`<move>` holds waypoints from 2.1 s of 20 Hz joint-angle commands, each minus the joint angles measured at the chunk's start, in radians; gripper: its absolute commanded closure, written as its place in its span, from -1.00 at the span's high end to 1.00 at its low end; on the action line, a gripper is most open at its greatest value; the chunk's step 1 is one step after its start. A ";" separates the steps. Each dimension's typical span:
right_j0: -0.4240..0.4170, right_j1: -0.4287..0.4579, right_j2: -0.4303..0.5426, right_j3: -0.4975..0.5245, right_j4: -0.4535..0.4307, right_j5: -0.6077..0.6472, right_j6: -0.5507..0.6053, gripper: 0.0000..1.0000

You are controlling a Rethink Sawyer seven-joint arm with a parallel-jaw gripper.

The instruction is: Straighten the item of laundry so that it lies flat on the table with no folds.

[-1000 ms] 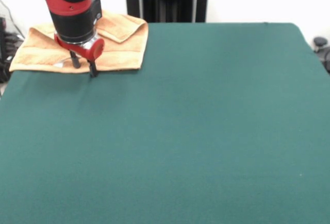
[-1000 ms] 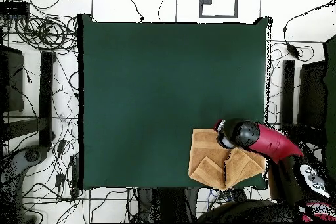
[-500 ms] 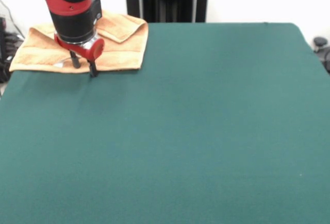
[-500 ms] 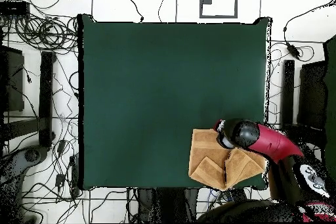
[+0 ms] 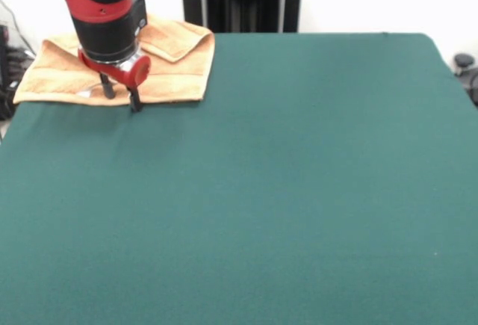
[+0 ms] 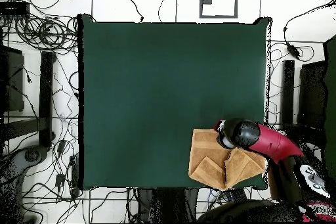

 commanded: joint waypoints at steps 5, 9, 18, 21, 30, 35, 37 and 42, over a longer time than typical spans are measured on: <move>0.004 0.210 -0.048 -0.048 -0.048 -0.146 0.136 1.00; 0.047 0.137 -0.067 -0.008 0.003 -0.021 0.173 1.00; 0.103 0.058 -0.073 0.052 0.097 0.092 0.196 1.00; 0.113 0.046 -0.077 0.053 0.115 0.110 0.190 1.00; 0.138 0.105 -0.085 0.032 0.146 0.041 0.201 1.00; 0.137 0.131 -0.088 0.025 0.155 0.005 0.192 1.00; 0.131 0.133 -0.085 0.025 0.161 0.006 0.181 1.00; 0.120 0.134 -0.077 0.029 0.169 0.009 0.164 -1.00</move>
